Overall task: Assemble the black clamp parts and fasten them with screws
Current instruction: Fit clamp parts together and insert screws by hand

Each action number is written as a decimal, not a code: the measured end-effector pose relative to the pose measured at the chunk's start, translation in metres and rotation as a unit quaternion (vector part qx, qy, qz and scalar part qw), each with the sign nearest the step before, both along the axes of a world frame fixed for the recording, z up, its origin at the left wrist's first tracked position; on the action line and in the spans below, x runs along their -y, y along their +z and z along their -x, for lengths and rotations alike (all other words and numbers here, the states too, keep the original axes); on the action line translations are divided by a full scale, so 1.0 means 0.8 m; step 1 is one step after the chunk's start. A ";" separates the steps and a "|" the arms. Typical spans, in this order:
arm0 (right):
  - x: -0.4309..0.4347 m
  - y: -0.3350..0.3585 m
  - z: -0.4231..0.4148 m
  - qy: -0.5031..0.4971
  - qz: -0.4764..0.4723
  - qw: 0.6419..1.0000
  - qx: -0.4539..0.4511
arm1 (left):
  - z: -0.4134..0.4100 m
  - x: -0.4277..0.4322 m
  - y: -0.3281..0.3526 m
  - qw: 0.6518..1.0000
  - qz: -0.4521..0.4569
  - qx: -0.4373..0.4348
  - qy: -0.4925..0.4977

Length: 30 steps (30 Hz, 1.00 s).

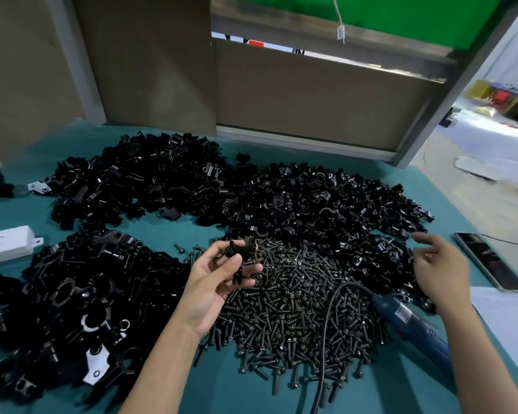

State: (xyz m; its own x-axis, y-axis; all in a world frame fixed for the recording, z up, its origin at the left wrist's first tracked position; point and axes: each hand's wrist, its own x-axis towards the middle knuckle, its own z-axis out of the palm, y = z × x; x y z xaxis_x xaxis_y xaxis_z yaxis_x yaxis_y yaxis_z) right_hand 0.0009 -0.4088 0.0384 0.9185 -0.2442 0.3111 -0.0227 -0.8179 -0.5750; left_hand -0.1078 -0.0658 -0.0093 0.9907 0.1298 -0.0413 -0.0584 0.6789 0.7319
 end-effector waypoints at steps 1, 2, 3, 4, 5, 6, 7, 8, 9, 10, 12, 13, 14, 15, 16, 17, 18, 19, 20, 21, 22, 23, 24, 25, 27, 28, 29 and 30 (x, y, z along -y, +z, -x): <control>-0.003 0.001 -0.016 0.007 0.017 1.000 -0.006 | -0.001 0.000 -0.001 1.000 0.000 -0.004 0.002; -0.006 0.002 -0.032 0.015 0.031 0.999 -0.015 | -0.001 0.000 -0.001 1.000 -0.001 -0.008 0.003; -0.007 0.001 -0.046 0.026 0.043 0.998 -0.025 | -0.002 -0.001 -0.001 1.000 -0.003 -0.009 0.004; -0.009 -0.001 -0.060 0.036 0.052 0.997 -0.037 | -0.002 -0.002 -0.001 1.000 -0.007 -0.005 0.004; -0.009 -0.004 -0.073 0.043 0.062 0.996 -0.052 | -0.002 -0.002 -0.001 1.000 -0.011 0.000 0.003; -0.008 -0.007 -0.085 0.048 0.073 0.994 -0.072 | -0.002 -0.003 -0.002 1.000 -0.015 0.004 0.003; -0.008 -0.010 -0.096 0.050 0.083 0.991 -0.096 | -0.002 -0.003 -0.002 1.000 -0.018 0.005 0.004; -0.008 -0.013 -0.105 0.050 0.090 0.987 -0.124 | -0.002 -0.003 -0.002 1.000 -0.019 0.003 0.006; -0.008 -0.016 -0.112 0.047 0.092 0.983 -0.151 | -0.002 -0.003 -0.002 1.000 -0.020 0.000 0.008; -0.008 -0.018 -0.119 0.042 0.090 0.980 -0.172 | -0.002 -0.003 -0.002 1.000 -0.021 -0.002 0.008; -0.010 -0.018 -0.127 0.031 0.092 0.977 -0.188 | -0.002 -0.003 -0.002 1.000 -0.023 -0.005 0.006; -0.011 -0.018 -0.131 0.027 0.096 0.977 -0.191 | -0.002 -0.003 -0.001 1.000 -0.023 -0.004 0.004; -0.012 -0.018 -0.134 0.025 0.102 0.975 -0.195 | -0.003 -0.003 -0.001 1.000 -0.024 -0.004 0.002; -0.014 -0.017 -0.137 0.023 0.109 0.973 -0.201 | -0.003 -0.003 0.000 1.000 -0.025 -0.004 -0.001; -0.016 -0.017 -0.139 0.020 0.112 0.972 -0.207 | -0.003 -0.003 0.000 1.000 -0.025 -0.003 -0.002; -0.017 -0.018 -0.141 0.017 0.109 0.971 -0.213 | -0.003 -0.003 0.000 1.000 -0.025 -0.003 -0.003; -0.017 -0.018 -0.143 0.016 0.105 0.970 -0.219 | -0.003 -0.003 0.000 1.000 -0.025 -0.002 -0.003; -0.017 -0.018 -0.144 0.016 0.097 0.970 -0.223 | -0.003 -0.003 0.000 1.000 -0.026 -0.002 -0.003; -0.015 -0.019 -0.144 0.016 0.082 0.971 -0.225 | -0.003 -0.003 0.000 1.000 -0.027 -0.002 -0.002; -0.012 -0.020 -0.143 0.018 0.055 0.973 -0.225 | -0.002 -0.003 0.000 1.000 -0.027 -0.002 -0.001; -0.008 -0.021 -0.141 0.020 0.014 0.974 -0.224 | -0.002 -0.003 0.000 1.000 -0.028 -0.002 0.000; -0.002 -0.022 -0.139 0.022 -0.030 0.975 -0.218 | -0.002 -0.003 0.000 1.000 -0.028 -0.002 0.001; 0.004 -0.022 -0.137 0.026 -0.070 0.975 -0.208 | -0.003 -0.003 0.000 1.000 -0.028 -0.002 0.002; 0.010 -0.023 -0.136 0.029 -0.102 0.975 -0.195 | -0.003 -0.003 0.000 1.000 -0.028 -0.001 0.002; 0.019 -0.025 -0.136 0.007 -0.122 0.979 -0.163 | -0.003 -0.003 0.000 1.000 -0.027 -0.002 0.003; 0.022 -0.026 -0.137 -0.011 -0.107 0.983 -0.150 | -0.003 -0.003 0.000 1.000 -0.026 -0.004 0.005; 0.024 -0.027 -0.137 -0.026 -0.083 0.986 -0.145 | -0.004 -0.003 0.000 1.000 -0.025 -0.005 0.006; 0.025 -0.028 -0.138 -0.033 -0.054 0.986 -0.157 | -0.004 -0.003 -0.001 1.000 -0.025 -0.006 0.007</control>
State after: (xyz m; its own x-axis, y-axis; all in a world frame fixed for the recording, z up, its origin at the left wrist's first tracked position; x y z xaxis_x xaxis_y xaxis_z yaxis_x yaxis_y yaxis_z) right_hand 0.1116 -0.4286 0.0161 0.9463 -0.3230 -0.0161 -0.2641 -0.7431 -0.6148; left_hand -0.1046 -0.0632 -0.0100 0.9882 0.1462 -0.0460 -0.0590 0.6400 0.7661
